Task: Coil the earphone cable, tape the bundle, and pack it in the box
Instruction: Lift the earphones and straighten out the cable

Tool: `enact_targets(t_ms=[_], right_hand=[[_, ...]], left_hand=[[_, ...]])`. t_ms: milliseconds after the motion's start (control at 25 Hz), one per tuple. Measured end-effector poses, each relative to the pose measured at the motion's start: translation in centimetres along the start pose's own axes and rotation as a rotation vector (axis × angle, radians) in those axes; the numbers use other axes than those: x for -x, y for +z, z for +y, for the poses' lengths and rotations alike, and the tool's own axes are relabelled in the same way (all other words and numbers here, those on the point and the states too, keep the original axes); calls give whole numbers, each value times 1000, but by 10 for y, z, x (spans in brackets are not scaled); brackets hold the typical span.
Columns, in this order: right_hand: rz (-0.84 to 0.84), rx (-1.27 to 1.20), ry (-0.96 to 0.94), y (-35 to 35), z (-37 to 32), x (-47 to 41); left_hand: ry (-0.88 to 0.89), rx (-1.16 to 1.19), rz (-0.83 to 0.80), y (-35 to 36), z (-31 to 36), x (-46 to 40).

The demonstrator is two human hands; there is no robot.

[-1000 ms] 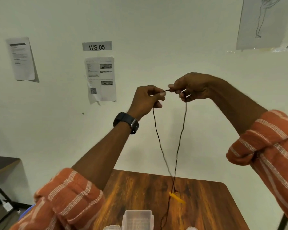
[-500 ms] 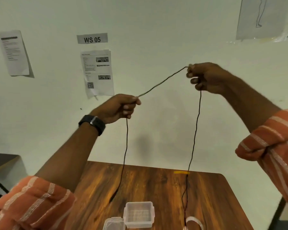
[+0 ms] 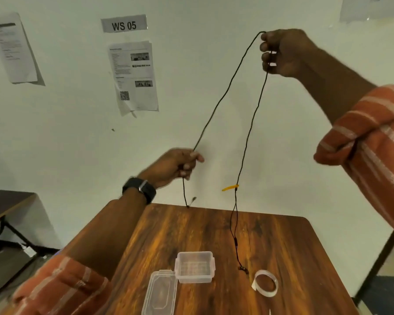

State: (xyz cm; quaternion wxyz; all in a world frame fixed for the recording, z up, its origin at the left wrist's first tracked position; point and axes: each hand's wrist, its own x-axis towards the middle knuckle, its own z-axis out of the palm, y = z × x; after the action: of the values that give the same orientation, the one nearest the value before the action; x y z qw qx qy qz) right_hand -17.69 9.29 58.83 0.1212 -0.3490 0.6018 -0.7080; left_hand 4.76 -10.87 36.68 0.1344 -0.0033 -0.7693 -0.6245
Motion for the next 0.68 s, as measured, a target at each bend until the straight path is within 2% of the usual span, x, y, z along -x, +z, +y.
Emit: enact_targets(t_ms=[200, 280, 360, 400, 480, 560, 600, 680], right_hand=[[218, -100, 56, -39, 37, -17], [260, -122, 100, -50, 67, -16], [237, -29, 170, -56, 104, -8], [180, 86, 226, -57, 124, -3], [40, 529, 268, -44, 159, 11], [-53, 908, 94, -11, 180, 33], [-152, 877, 13, 13, 183, 51], [-447, 531, 11, 60, 188, 96]], left_hand=[[-112, 400, 133, -15, -92, 52], [-198, 378, 230, -20, -116, 79], [-269, 271, 265, -20, -122, 97], [-274, 310, 251, -19, -119, 100], [-207, 517, 164, -14, -98, 94], [-140, 621, 59, -3, -68, 79], [-122, 615, 19, 3, -53, 69], [-110, 544, -15, 15, -30, 51]])
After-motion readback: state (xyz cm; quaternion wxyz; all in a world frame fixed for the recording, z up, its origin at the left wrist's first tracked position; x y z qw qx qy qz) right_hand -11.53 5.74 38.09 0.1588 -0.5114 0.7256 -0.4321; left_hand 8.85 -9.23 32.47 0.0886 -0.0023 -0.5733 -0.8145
